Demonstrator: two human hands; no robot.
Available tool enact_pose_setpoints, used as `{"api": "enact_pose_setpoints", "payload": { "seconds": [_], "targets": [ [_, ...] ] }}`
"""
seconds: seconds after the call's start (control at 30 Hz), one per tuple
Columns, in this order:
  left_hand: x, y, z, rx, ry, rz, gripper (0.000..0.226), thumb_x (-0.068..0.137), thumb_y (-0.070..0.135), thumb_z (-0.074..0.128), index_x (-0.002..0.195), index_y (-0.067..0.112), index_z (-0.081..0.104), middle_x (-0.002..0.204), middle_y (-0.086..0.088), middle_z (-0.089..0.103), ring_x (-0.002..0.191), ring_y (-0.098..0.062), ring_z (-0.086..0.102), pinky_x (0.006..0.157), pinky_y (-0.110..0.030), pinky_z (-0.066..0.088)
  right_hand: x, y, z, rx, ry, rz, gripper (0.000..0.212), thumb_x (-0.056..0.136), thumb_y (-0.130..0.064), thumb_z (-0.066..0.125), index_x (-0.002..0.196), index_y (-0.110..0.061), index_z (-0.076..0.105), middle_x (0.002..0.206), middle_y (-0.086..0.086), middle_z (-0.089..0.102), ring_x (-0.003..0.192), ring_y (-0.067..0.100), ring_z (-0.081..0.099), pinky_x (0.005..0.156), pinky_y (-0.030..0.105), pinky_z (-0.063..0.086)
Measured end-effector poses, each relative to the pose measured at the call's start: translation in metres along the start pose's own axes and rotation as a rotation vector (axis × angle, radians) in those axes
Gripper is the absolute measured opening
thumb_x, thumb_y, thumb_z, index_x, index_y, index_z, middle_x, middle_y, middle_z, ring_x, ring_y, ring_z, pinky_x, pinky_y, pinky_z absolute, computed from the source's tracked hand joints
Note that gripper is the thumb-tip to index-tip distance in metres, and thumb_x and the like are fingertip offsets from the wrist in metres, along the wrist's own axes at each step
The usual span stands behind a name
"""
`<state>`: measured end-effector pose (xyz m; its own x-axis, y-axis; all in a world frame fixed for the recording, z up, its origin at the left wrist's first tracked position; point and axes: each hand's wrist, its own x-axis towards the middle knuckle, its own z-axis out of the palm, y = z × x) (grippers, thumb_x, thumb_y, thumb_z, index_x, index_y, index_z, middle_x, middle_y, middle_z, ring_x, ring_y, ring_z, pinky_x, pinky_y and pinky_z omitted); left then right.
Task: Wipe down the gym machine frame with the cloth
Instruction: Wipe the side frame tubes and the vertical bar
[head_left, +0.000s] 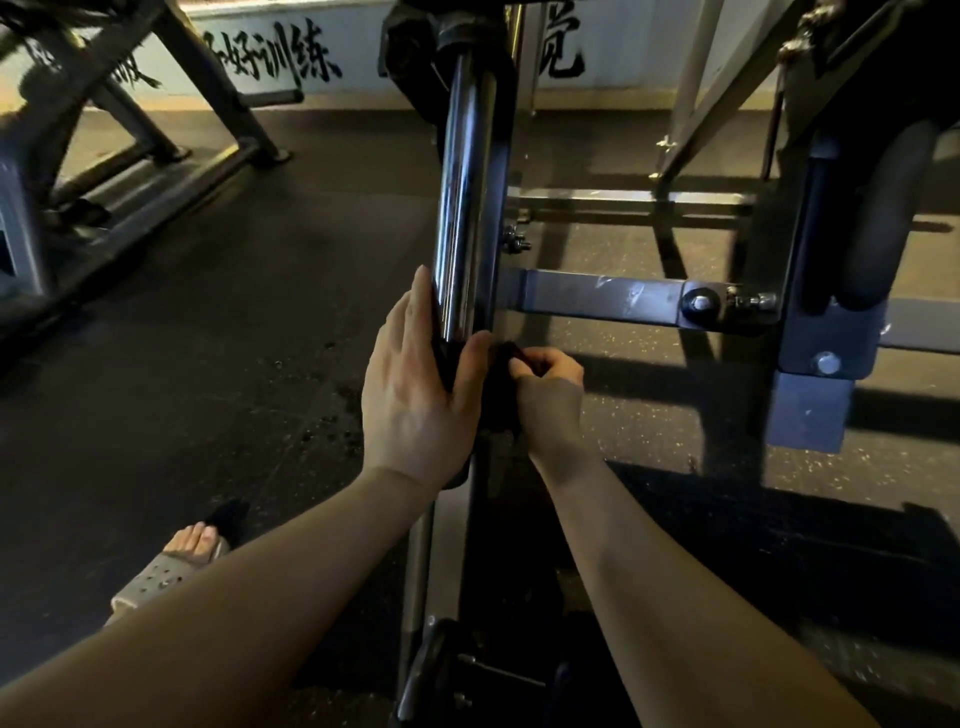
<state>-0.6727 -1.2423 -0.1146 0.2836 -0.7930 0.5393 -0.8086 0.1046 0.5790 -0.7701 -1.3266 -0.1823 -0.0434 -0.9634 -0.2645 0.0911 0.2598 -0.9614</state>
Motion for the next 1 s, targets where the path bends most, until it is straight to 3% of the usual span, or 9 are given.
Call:
{"api": "enact_pose_setpoints", "payload": {
  "seconds": [0.13, 0.2, 0.33, 0.47, 0.57, 0.63, 0.7, 0.87, 1.0],
  "targets": [
    [0.001, 0.001, -0.001, 0.042, -0.020, 0.002, 0.073, 0.103, 0.049, 0.041, 0.161, 0.010, 0.021, 0.153, -0.009, 0.045, 0.140, -0.019, 0.041, 0.115, -0.025, 0.030, -0.018, -0.017, -0.004, -0.030, -0.014, -0.222, 0.013, 0.097, -0.019, 0.065, 0.109, -0.020, 0.069, 0.102, 0.001, 0.072, 0.096, 0.015, 0.071, 0.084, 0.035, 0.061],
    [0.002, 0.001, -0.004, 0.059, -0.032, 0.015, 0.073, 0.104, 0.046, 0.043, 0.162, 0.008, 0.018, 0.154, -0.011, 0.042, 0.141, -0.020, 0.039, 0.117, -0.029, 0.030, -0.033, -0.011, -0.010, 0.018, -0.062, -0.204, 0.010, 0.096, -0.013, 0.066, 0.105, -0.013, 0.069, 0.098, 0.005, 0.073, 0.092, 0.016, 0.072, 0.082, 0.033, 0.061],
    [0.017, 0.015, -0.012, 0.001, -0.096, -0.009, 0.077, 0.105, 0.043, 0.050, 0.164, 0.014, 0.009, 0.161, -0.006, 0.032, 0.147, -0.017, 0.030, 0.123, -0.037, 0.027, -0.064, 0.041, -0.021, -0.114, -0.041, 0.207, 0.011, 0.089, -0.007, 0.074, 0.099, -0.009, 0.070, 0.095, 0.010, 0.073, 0.095, 0.028, 0.071, 0.090, 0.045, 0.058],
    [0.027, 0.027, -0.008, 0.027, -0.074, 0.012, 0.078, 0.104, 0.042, 0.047, 0.163, 0.012, 0.008, 0.163, -0.009, 0.030, 0.149, -0.022, 0.030, 0.123, -0.047, 0.029, -0.070, 0.059, -0.028, -0.229, -0.144, 0.584, 0.038, 0.083, -0.005, 0.079, 0.117, -0.010, 0.063, 0.110, 0.012, 0.070, 0.102, 0.030, 0.066, 0.092, 0.048, 0.057],
    [0.023, 0.025, -0.004, 0.042, -0.050, 0.035, 0.072, 0.106, 0.036, 0.043, 0.163, 0.009, 0.010, 0.163, -0.012, 0.031, 0.149, -0.022, 0.031, 0.123, -0.046, 0.029, -0.053, 0.030, -0.026, -0.085, -0.082, 0.486, 0.039, 0.086, -0.002, 0.075, 0.123, -0.010, 0.063, 0.112, 0.010, 0.069, 0.098, 0.026, 0.067, 0.083, 0.043, 0.059],
    [0.022, 0.022, -0.003, 0.063, -0.017, 0.064, 0.068, 0.106, 0.032, 0.041, 0.162, 0.006, 0.013, 0.162, -0.013, 0.034, 0.148, -0.024, 0.034, 0.121, -0.046, 0.031, -0.042, -0.003, -0.023, 0.027, -0.127, 0.329, 0.024, 0.091, -0.004, 0.069, 0.115, -0.003, 0.068, 0.103, 0.014, 0.071, 0.089, 0.025, 0.069, 0.066, 0.033, 0.056],
    [0.025, 0.019, 0.000, 0.093, 0.007, 0.093, 0.068, 0.106, 0.030, 0.042, 0.161, 0.003, 0.014, 0.160, -0.014, 0.037, 0.146, -0.026, 0.038, 0.120, -0.046, 0.033, -0.029, -0.040, -0.017, 0.104, -0.116, 0.232, 0.013, 0.093, -0.008, 0.069, 0.106, -0.007, 0.069, 0.099, 0.014, 0.071, 0.090, 0.026, 0.071, 0.060, 0.029, 0.055],
    [0.024, 0.013, 0.002, 0.135, 0.019, 0.159, 0.074, 0.101, 0.029, 0.046, 0.161, -0.001, 0.013, 0.158, -0.016, 0.040, 0.144, -0.028, 0.040, 0.119, -0.039, 0.034, 0.020, -0.094, -0.013, 0.210, -0.010, 0.180, 0.031, 0.091, -0.008, 0.073, 0.120, -0.017, 0.063, 0.106, 0.008, 0.069, 0.094, 0.024, 0.067, 0.077, 0.039, 0.060],
    [0.024, 0.016, 0.002, 0.134, 0.020, 0.158, 0.075, 0.098, 0.023, 0.046, 0.160, -0.002, 0.014, 0.153, -0.017, 0.044, 0.140, -0.028, 0.044, 0.117, -0.041, 0.038, 0.052, -0.077, -0.043, 0.069, 0.133, 0.096, 0.029, 0.099, -0.012, 0.063, 0.127, -0.017, 0.061, 0.115, 0.006, 0.059, 0.115, 0.026, 0.057, 0.092, 0.038, 0.047]
  ]
}}
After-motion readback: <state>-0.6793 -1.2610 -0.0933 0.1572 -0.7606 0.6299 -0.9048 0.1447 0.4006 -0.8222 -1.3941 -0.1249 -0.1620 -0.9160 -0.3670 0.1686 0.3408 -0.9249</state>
